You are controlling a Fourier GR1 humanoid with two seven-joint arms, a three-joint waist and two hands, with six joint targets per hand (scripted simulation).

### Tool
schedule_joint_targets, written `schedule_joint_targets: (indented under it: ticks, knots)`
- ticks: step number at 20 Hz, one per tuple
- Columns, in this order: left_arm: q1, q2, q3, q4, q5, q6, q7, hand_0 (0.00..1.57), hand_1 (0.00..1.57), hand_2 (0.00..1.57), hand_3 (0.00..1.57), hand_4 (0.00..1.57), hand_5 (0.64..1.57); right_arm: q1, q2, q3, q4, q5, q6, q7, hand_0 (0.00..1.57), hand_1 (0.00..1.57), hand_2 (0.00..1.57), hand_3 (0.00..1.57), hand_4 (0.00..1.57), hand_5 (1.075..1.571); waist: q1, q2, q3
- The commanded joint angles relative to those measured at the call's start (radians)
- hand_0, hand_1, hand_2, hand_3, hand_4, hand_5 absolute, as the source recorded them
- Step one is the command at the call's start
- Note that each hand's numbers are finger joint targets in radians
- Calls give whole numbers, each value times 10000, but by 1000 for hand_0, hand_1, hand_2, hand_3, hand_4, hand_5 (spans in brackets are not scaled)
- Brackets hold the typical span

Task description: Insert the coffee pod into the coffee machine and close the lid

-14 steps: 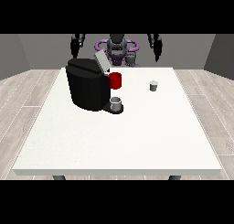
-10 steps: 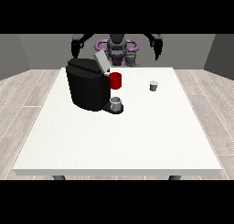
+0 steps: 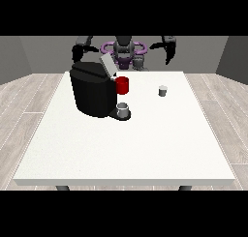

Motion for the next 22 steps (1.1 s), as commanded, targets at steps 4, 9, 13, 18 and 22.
schedule_joint_targets:
  ticks: [4, 9, 13, 18, 22]
  knots:
    - [-566, 1242, 268, 1044, -1538, 128, 159, 0, 0, 0, 0, 0, 1571, -577, -276, -179, -205, -117, 99, 220, 0, 0, 0, 0, 337, 1571, -328, 475, 4]
    - [-1523, 1645, 440, 2586, -2621, 641, -551, 0, 0, 0, 0, 0, 1571, -406, 268, 528, -127, 224, 217, -787, 0, 0, 0, 0, 386, 1571, -1105, 1401, 1]
    - [-2221, 2392, 723, 3621, -3261, 769, -660, 0, 0, 0, 0, 0, 1571, -1103, -90, 255, -191, 244, 36, -326, 0, 0, 0, 0, 413, 1571, -1306, 2017, -1]
    - [-3229, 2565, 690, 5307, -4077, 1216, -1549, 0, 0, 0, 0, 0, 1571, -1423, 432, 1004, -200, 665, -602, -320, 0, 0, 0, 0, 482, 1571, -1503, 2854, -4]
    - [-3786, 2982, 981, 6479, -4183, 916, -1466, 0, 0, 0, 0, 0, 1571, -1372, 213, 691, -53, 654, -264, -553, 0, 0, 0, 0, 448, 1571, -1815, 3189, -5]
